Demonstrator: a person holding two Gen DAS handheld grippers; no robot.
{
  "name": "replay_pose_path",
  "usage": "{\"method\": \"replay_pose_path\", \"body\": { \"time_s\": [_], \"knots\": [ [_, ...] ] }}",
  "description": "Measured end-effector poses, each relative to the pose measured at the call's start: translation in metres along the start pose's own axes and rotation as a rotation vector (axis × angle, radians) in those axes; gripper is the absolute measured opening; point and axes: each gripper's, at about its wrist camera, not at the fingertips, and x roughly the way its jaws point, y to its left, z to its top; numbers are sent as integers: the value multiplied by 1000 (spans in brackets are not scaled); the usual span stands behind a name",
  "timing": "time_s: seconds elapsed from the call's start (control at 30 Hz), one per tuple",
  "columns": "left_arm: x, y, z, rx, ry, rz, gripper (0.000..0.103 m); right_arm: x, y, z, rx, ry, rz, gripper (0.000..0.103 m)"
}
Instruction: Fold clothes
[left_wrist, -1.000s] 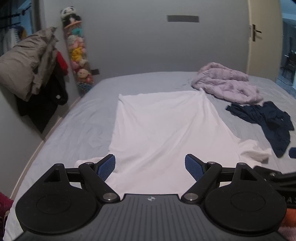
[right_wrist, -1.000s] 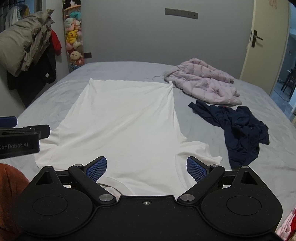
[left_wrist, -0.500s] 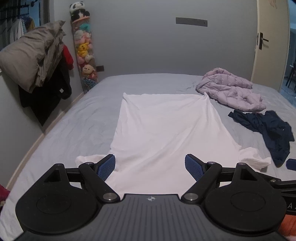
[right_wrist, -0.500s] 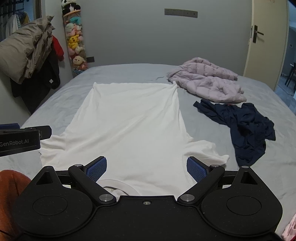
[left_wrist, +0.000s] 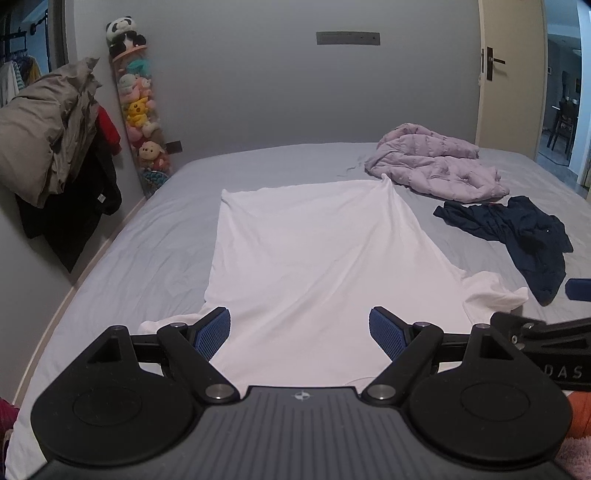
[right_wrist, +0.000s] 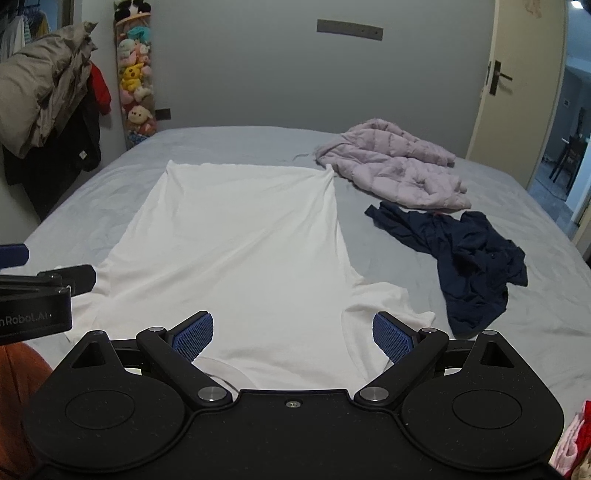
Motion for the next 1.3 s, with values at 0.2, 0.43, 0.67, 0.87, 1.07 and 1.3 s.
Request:
{"method": "replay_pose_path", "body": {
  "time_s": [0.2,0.43,0.67,0.87,1.07,1.3],
  "knots": [
    [0,2,2,-12,6,0,82,-1,0,-1,1,11,-5,93],
    [-1,-3,0,17,16,0,82,-2,1,-2,-15,13,-19,93],
    [1,-4,-1,34,27,1,82,-2,-2,-2,-3,11,-22,93],
    [1,-4,0,50,26,6,82,-1,-4,0,5,13,-22,93],
    [3,-5,0,56,28,10,82,0,-6,0,8,16,-28,93],
    [5,-3,-1,55,38,10,82,4,-9,0,16,23,-37,93]
  ]
}}
